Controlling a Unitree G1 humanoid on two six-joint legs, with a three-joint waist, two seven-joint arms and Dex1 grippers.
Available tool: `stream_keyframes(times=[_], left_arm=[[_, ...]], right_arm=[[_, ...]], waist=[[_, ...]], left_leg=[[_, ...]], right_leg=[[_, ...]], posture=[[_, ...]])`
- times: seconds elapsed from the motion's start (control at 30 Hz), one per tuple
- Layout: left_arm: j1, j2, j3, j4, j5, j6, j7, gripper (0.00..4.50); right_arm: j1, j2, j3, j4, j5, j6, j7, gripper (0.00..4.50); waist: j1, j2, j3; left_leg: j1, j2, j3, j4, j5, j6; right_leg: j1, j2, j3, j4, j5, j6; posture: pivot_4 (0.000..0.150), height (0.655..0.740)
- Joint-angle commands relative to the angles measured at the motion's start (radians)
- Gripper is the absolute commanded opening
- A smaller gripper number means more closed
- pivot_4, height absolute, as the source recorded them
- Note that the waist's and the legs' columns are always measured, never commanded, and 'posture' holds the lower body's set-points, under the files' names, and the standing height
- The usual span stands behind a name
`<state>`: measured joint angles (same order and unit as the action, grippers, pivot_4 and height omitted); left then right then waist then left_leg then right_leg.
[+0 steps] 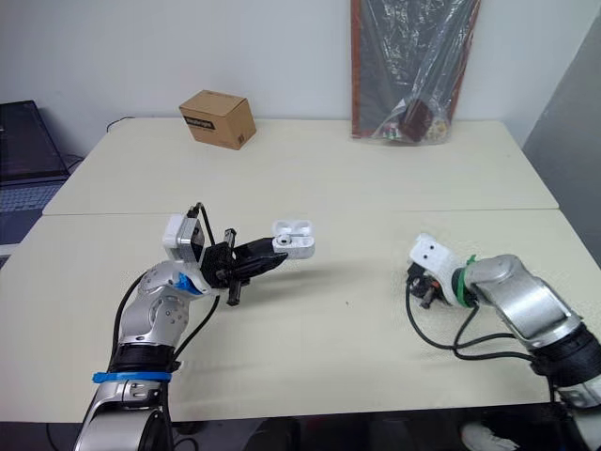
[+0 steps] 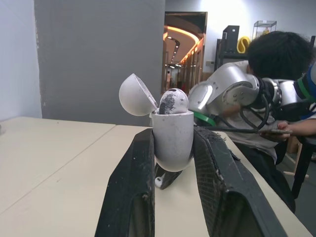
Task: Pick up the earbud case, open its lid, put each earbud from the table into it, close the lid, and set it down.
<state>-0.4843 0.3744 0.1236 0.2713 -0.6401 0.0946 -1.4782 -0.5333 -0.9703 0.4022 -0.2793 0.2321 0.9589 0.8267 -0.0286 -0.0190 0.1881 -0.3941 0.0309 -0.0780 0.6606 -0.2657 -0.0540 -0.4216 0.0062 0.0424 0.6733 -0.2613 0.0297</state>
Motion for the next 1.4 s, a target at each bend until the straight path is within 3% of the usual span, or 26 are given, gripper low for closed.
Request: stream_keyframes(times=[0.03,0.6,0.97,1.1,1.23,1.4], left_arm=[[-0.007,0.008,0.006,-0.054,-0.024,0.003,-0.011,0.79],[-0.002,-0.005,0.001,-0.083,-0.028,0.02,0.009,0.79],[0.001,-0.007,0.002,-0.094,-0.028,0.03,0.015,0.79],[0.006,-0.004,0.004,-0.103,-0.029,0.034,0.019,0.79],[0.008,-0.004,0.005,-0.106,-0.029,0.036,0.022,0.79],[0.003,-0.005,0.002,-0.101,-0.03,0.036,0.024,0.79]], right_arm=[[-0.007,-0.058,0.074,-0.062,-0.043,0.003,0.089,0.87],[0.034,-0.105,0.073,-0.096,-0.128,-0.217,0.297,0.87],[0.053,-0.132,0.093,0.0,-0.233,-0.453,0.434,0.87],[0.047,-0.123,0.089,0.008,-0.254,-0.426,0.453,1.81],[0.027,-0.118,0.082,-0.086,-0.237,-0.279,0.474,3.18],[-0.034,-0.096,0.124,-0.178,-0.269,-0.072,0.471,3.18]], waist=[[-0.001,0.0,0.0],[-0.002,0.0,0.0],[-0.002,0.0,0.0],[0.0,0.0,0.0],[0.0,0.0,0.0],[0.0,0.0,0.0]], left_leg=[[0.0,0.0,0.0,0.0,0.0,0.0],[0.001,0.0,0.0,0.0,0.0,0.0],[0.001,0.0,0.0,0.001,0.0,0.0],[0.002,0.0,0.0,0.002,0.0,0.0],[0.002,0.0,0.0,0.002,0.0,0.0],[0.002,0.0,0.0,0.002,0.0,0.0]], right_leg=[[0.0,0.0,0.0,0.0,0.0,0.0],[0.001,0.0,0.0,0.001,0.0,0.0],[0.001,0.0,0.0,0.002,0.0,0.0],[0.002,0.0,0.0,0.002,0.0,0.0],[0.002,0.0,0.0,0.002,0.0,0.0],[0.001,0.0,0.0,0.003,0.0,0.0]], posture=[[0.15,0.74],[0.15,0.74],[0.15,0.74],[0.15,0.74],[0.15,0.74],[0.15,0.74]])
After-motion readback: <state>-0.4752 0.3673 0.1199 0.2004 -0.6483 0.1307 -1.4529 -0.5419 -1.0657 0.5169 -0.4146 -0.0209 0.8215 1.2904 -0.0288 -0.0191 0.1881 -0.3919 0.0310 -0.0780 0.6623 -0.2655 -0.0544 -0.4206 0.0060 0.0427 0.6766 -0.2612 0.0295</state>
